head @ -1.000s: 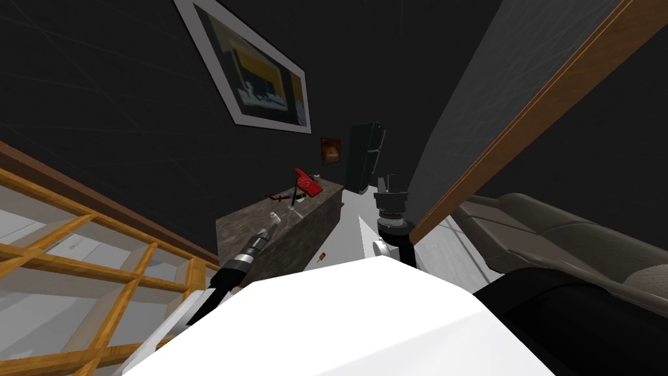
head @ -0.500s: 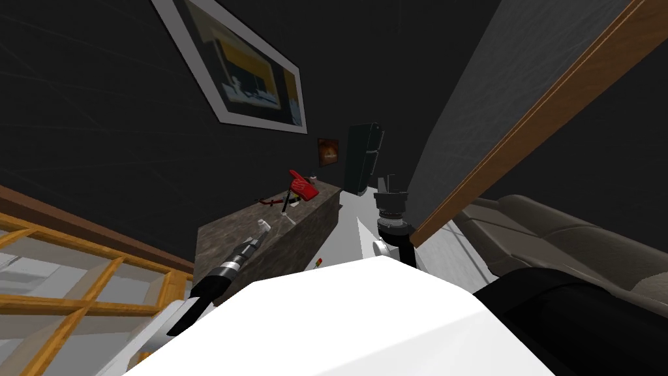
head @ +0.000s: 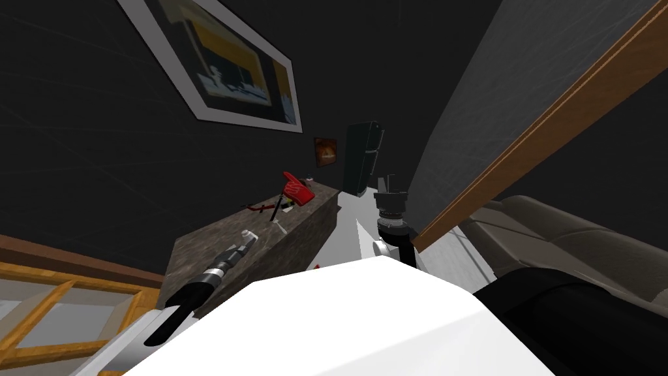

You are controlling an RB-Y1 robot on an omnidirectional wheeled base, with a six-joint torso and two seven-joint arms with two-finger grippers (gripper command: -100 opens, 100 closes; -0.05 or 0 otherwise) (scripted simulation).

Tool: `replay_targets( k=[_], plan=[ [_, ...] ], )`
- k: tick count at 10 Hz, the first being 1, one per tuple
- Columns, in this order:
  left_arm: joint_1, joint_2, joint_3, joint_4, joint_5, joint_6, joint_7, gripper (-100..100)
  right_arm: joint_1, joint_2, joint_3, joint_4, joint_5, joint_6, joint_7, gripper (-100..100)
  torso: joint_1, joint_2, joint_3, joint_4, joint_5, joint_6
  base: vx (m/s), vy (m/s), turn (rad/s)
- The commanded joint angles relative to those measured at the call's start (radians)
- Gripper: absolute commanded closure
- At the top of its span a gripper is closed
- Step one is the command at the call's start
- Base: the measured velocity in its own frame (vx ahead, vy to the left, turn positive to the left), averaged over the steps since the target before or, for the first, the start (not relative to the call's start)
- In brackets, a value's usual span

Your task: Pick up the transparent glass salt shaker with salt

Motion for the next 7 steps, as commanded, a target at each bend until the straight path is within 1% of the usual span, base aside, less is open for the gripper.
replay_targets(
  k=[1, 2, 3, 4, 5, 6, 7],
  plan=[
    [-0.007, 0.000, 0.004, 0.029, -0.007, 0.002, -0.015, -100, 0.000, 0.000, 0.000, 0.000, 0.000, 0.000, 0.000, 0, 0.000, 0.000, 0.000, 0.000, 0.000, 0.000, 0.061, -0.037, -0.010],
    [-0.007, 0.007, 0.009, 0.041, -0.009, 0.007, -0.020, -100, 0.000, 0.000, 0.000, 0.000, 0.000, 0.000, 0.000, 0, 0.001, 0.002, 0.001, 0.000, 0.000, 0.000, 0.067, -0.029, -0.010],
    [-0.006, 0.021, 0.020, 0.065, -0.012, 0.018, -0.030, -100, 0.000, 0.000, 0.000, 0.000, 0.000, 0.000, 0.000, 0, 0.002, 0.002, 0.001, 0.001, 0.000, 0.000, 0.111, -0.032, -0.016],
    [-0.004, 0.015, 0.019, 0.059, -0.009, 0.001, -0.023, -100, 0.000, 0.000, 0.000, 0.000, 0.000, 0.000, 0.000, 0, 0.002, 0.000, 0.000, 0.000, 0.000, 0.000, 0.057, -0.014, 0.002],
    [-0.003, 0.016, 0.021, 0.062, -0.009, 0.001, -0.025, 0, 0.000, 0.000, 0.000, 0.000, 0.000, 0.000, 0.000, 0, 0.003, 0.003, 0.001, 0.001, 0.001, 0.000, 0.009, -0.002, 0.000],
    [-0.054, 0.012, -0.006, 0.084, -0.059, 0.005, 0.025, -100, 0.000, 0.000, 0.000, 0.000, 0.000, 0.000, 0.000, 0, 0.004, 0.005, 0.003, 0.001, 0.001, 0.000, -0.009, 0.011, 0.174],
    [-0.054, 0.012, -0.006, 0.084, -0.084, 0.005, 0.049, -100, 0.000, 0.000, 0.000, 0.000, 0.000, 0.000, 0.000, 0, 0.004, 0.007, 0.004, 0.002, 0.001, -0.001, -0.014, 0.009, 0.066]
  ],
)
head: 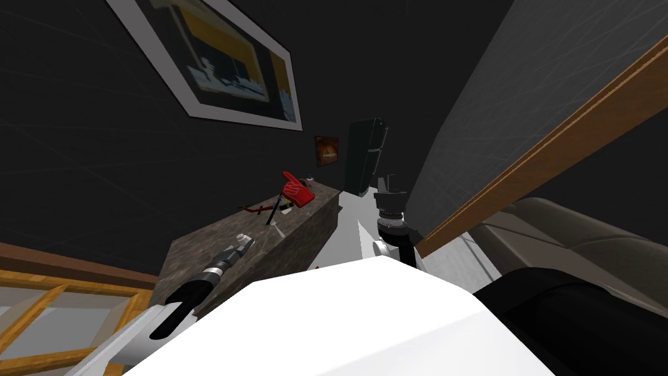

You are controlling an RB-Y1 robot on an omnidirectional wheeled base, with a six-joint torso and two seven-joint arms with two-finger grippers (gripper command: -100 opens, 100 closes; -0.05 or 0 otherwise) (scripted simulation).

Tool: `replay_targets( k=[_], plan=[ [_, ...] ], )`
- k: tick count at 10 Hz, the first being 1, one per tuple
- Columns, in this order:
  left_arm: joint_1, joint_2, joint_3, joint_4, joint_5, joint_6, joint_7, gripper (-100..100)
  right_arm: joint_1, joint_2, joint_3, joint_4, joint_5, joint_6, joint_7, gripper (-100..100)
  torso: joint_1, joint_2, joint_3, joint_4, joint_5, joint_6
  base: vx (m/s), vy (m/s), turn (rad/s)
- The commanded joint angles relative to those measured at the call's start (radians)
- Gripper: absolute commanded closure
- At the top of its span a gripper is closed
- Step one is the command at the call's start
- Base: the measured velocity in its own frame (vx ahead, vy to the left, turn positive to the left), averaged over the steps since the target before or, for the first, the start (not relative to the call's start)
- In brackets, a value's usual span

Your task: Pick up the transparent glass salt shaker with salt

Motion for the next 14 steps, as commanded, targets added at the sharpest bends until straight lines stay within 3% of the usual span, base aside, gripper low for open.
replay_targets(
  k=[1, 2, 5, 6, 9, 10, 13, 14],
  plan=[
    [-0.010, -0.004, -0.004, 0.009, -0.050, -0.003, 0.048, -100, 0.000, 0.000, 0.000, 0.000, 0.000, 0.000, 0.000, 0, 0.000, 0.000, 0.000, 0.000, 0.000, 0.000, -0.010, 0.006, -0.021],
    [-0.057, -0.008, -0.030, 0.032, -0.080, 0.001, 0.078, -100, 0.000, 0.000, 0.000, 0.000, 0.000, 0.000, 0.000, 0, 0.000, 0.000, 0.000, 0.000, 0.000, 0.000, -0.020, 0.019, 0.167],
    [-0.061, -0.008, -0.030, 0.032, -0.168, 0.001, 0.150, -100, 0.000, 0.000, 0.000, 0.000, 0.000, 0.000, 0.000, 0, 0.000, 0.000, 0.000, 0.000, 0.000, 0.000, -0.009, 0.005, 0.008],
    [-0.110, -0.013, -0.057, 0.054, -0.200, 0.006, 0.186, -100, 0.000, 0.000, 0.000, 0.000, 0.000, 0.000, 0.000, 0, 0.000, 0.000, 0.000, 0.000, 0.000, 0.000, -0.014, 0.014, 0.151],
    [-0.111, -0.013, -0.057, 0.054, -0.280, 0.006, 0.253, -100, 0.000, 0.000, 0.000, 0.000, 0.000, 0.000, 0.000, 0, 0.000, 0.000, 0.000, 0.000, 0.000, 0.000, -0.008, 0.005, 0.019],
    [-0.161, -0.017, -0.083, 0.076, -0.315, 0.010, 0.290, -100, 0.000, 0.000, 0.000, 0.000, 0.000, 0.000, 0.000, 0, 0.000, 0.000, 0.000, 0.000, 0.000, 0.000, -0.012, 0.016, 0.168],
    [-0.162, -0.017, -0.083, 0.076, -0.391, 0.010, 0.355, -100, 0.000, 0.000, 0.000, 0.000, 0.000, 0.000, 0.000, 0, 0.000, 0.000, 0.000, 0.000, 0.000, 0.000, -0.008, 0.005, 0.013],
    [-0.211, -0.022, -0.110, 0.098, -0.430, 0.014, 0.391, -100, 0.000, 0.000, 0.000, 0.000, 0.000, 0.000, 0.000, 0, 0.000, 0.000, 0.000, 0.000, 0.000, 0.000, -0.013, 0.013, 0.154]
  ],
)
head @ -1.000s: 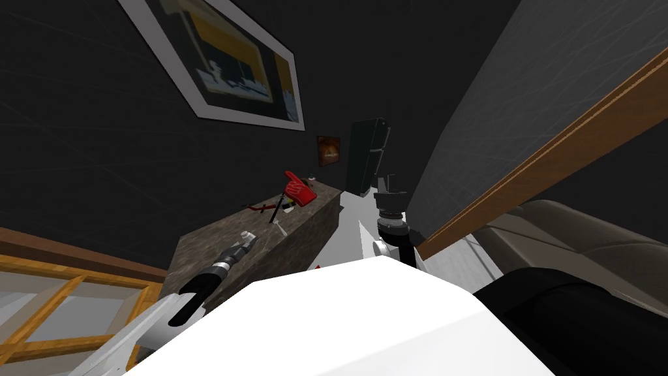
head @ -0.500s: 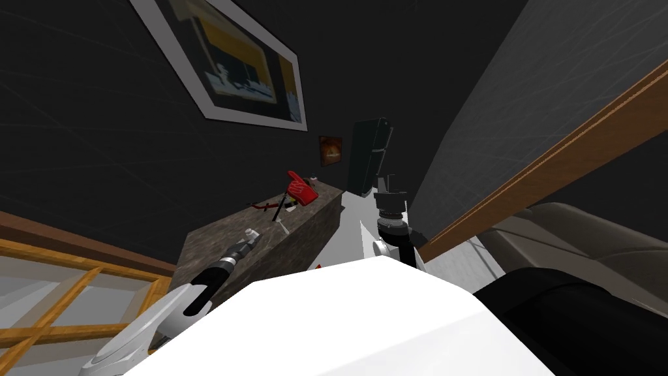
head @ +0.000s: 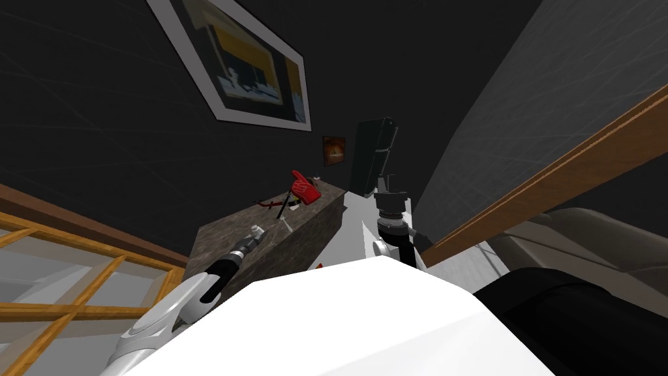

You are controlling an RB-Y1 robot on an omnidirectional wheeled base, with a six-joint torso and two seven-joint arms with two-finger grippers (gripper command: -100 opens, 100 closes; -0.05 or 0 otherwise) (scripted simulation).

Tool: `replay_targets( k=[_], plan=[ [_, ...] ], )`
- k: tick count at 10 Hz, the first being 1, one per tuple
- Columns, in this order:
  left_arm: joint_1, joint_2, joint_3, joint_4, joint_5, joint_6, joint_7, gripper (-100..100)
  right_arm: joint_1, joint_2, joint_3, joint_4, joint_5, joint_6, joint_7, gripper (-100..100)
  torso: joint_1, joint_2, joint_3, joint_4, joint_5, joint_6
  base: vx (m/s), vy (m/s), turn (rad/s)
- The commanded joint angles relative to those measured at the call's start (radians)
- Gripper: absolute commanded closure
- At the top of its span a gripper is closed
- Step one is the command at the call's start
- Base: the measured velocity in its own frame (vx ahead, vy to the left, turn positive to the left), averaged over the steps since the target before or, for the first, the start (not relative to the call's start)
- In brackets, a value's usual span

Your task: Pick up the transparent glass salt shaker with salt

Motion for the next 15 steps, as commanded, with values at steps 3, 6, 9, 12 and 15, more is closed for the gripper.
replay_targets(
  k=[3, 6, 9, 12, 15],
  plan=[
    [-0.025, 0.002, -0.015, 0.009, -0.093, 0.005, 0.092, -100, 0.000, 0.000, 0.000, 0.000, 0.000, 0.000, 0.000, 0, 0.000, 0.000, 0.000, 0.000, 0.000, 0.000, -0.008, 0.006, 0.018],
    [-0.075, -0.002, -0.042, 0.031, -0.190, 0.009, 0.189, -100, 0.000, 0.000, 0.000, 0.000, 0.000, 0.000, 0.000, 0, 0.000, 0.000, 0.000, 0.000, 0.000, 0.000, -0.011, 0.009, 0.074],
    [-0.126, -0.007, -0.068, 0.054, -0.271, 0.013, 0.259, -100, 0.000, 0.000, 0.000, 0.000, 0.000, 0.000, 0.000, 0, 0.000, 0.000, 0.000, 0.000, 0.000, 0.000, -0.011, 0.010, 0.070],
    [-0.175, -0.011, -0.095, 0.076, -0.355, 0.017, 0.331, -100, 0.000, 0.000, 0.000, 0.000, 0.000, 0.000, 0.000, 0, -0.001, 0.000, 0.000, 0.000, 0.000, 0.000, -0.007, 0.006, 0.052],
    [-0.176, -0.011, -0.095, 0.076, -0.428, 0.017, 0.399, -100, 0.000, 0.000, 0.000, 0.000, 0.000, 0.000, 0.000, 0, 0.000, 0.000, 0.000, 0.000, 0.000, 0.000, -0.006, 0.006, 0.019]
  ],
)
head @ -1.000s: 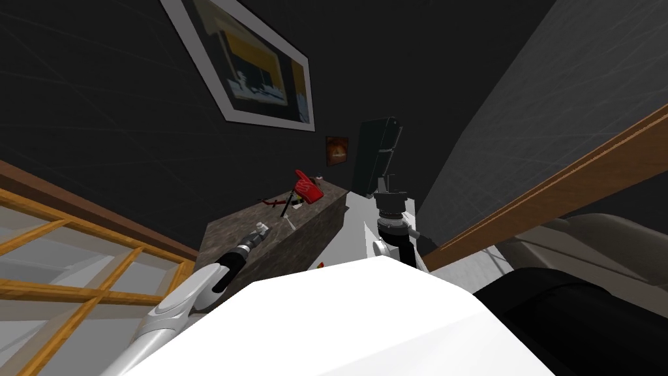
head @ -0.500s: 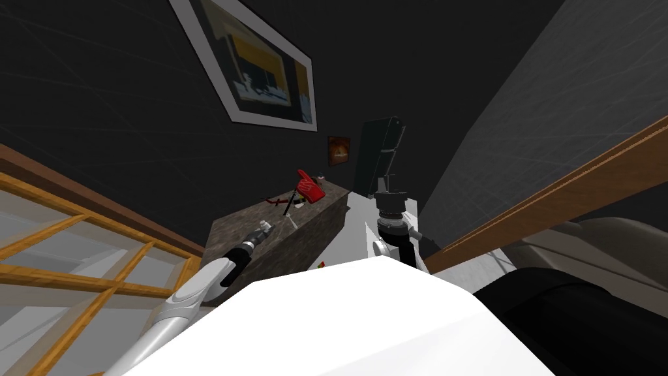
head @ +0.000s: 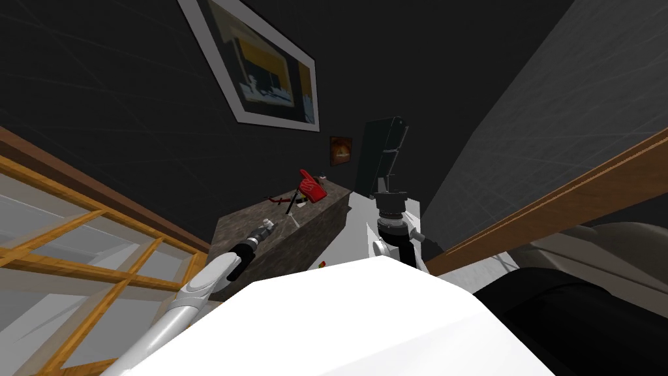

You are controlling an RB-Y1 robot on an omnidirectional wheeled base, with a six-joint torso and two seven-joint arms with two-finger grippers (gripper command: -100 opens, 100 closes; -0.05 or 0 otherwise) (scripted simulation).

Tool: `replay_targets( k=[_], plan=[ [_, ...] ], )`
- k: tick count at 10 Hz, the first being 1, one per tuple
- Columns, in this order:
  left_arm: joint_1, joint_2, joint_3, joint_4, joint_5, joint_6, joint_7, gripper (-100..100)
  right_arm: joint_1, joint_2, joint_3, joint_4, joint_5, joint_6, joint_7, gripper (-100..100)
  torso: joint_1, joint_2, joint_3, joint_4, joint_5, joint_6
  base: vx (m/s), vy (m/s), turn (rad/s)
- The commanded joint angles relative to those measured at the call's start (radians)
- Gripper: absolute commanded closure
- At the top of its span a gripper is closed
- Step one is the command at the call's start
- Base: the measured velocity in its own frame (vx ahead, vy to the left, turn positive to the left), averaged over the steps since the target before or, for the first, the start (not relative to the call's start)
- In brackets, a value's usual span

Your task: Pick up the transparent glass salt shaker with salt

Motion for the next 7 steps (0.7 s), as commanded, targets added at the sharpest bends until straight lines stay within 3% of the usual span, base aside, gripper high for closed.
replay_targets(
  k=[1, 4, 5, 7],
  plan=[
    [-0.050, -0.005, -0.026, 0.023, -0.050, 0.002, 0.050, -100, 0.000, 0.000, 0.000, 0.000, 0.000, 0.000, 0.000, 0, 0.000, 0.000, 0.000, 0.000, 0.000, 0.000, -0.012, 0.016, 0.145],
    [-0.051, -0.005, -0.026, 0.023, -0.123, 0.002, 0.111, -100, 0.000, 0.000, 0.000, 0.000, 0.000, 0.000, 0.000, 0, 0.000, 0.000, 0.000, 0.000, 0.000, 0.000, -0.007, 0.005, 0.021],
    [-0.101, -0.009, -0.052, 0.045, -0.161, 0.006, 0.150, -100, 0.000, 0.000, 0.000, 0.000, 0.000, 0.000, 0.000, 0, 0.000, 0.000, 0.000, 0.000, 0.000, 0.000, -0.009, 0.011, 0.162],
    [-0.101, -0.009, -0.052, 0.045, -0.227, 0.006, 0.214, -100, 0.000, 0.000, 0.000, 0.000, 0.000, 0.000, 0.000, 0, 0.000, 0.000, 0.000, 0.000, 0.000, 0.000, -0.010, 0.010, 0.027]
  ],
)
